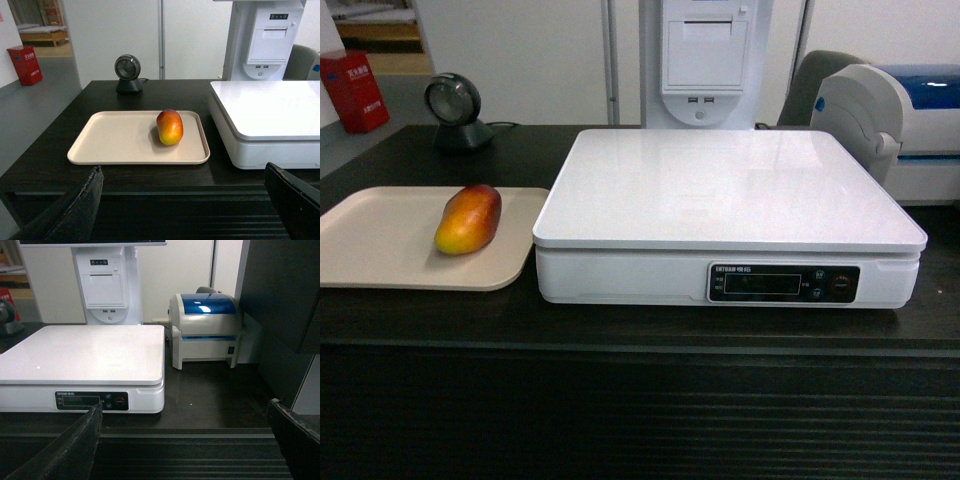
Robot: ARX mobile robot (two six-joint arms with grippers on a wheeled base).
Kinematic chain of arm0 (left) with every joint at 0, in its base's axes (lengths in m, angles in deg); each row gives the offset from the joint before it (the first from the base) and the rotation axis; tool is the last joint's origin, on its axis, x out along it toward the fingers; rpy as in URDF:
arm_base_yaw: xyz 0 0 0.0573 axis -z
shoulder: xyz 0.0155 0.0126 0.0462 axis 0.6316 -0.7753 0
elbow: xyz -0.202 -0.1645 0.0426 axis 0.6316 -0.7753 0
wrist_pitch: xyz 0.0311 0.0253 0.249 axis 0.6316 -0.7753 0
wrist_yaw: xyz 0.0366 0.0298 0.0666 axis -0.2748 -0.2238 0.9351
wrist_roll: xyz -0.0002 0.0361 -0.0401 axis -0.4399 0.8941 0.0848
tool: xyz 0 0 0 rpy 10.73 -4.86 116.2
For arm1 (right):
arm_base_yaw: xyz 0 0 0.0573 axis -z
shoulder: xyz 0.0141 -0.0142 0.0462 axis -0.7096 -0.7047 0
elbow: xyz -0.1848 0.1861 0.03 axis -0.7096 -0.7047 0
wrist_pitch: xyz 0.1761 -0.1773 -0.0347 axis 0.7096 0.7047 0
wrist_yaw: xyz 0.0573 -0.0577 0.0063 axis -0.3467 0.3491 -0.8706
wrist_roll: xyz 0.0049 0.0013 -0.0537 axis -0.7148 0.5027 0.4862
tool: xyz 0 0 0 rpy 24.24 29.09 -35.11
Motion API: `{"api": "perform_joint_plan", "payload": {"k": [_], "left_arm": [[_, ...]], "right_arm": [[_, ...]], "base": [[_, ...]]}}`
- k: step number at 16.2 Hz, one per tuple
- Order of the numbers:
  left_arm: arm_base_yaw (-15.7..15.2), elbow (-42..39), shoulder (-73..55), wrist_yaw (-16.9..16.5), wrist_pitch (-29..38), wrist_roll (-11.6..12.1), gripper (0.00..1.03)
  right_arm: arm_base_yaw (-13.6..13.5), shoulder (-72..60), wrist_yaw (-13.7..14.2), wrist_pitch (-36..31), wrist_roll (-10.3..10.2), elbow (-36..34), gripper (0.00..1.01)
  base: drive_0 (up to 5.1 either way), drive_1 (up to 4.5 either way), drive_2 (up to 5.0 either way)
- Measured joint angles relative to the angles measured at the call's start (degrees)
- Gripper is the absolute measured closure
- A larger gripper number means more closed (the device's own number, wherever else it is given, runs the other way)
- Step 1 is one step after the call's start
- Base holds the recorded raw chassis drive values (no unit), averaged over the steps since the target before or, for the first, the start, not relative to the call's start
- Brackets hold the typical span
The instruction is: Place dark red mango on scale at checkout
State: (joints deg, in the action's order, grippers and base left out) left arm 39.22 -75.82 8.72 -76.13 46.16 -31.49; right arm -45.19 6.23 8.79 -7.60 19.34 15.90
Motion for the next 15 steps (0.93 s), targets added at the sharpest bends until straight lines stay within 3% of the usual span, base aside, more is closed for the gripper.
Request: {"api": "perform_joint_plan", "payload": {"k": [15], "left_arm": [[0.0,0.0,0.0,-0.02,0.0,0.0,0.05]], "right_arm": [[0.0,0.0,0.0,0.0,0.0,0.0,0.03]], "base": [[0.0,0.0,0.0]]}}
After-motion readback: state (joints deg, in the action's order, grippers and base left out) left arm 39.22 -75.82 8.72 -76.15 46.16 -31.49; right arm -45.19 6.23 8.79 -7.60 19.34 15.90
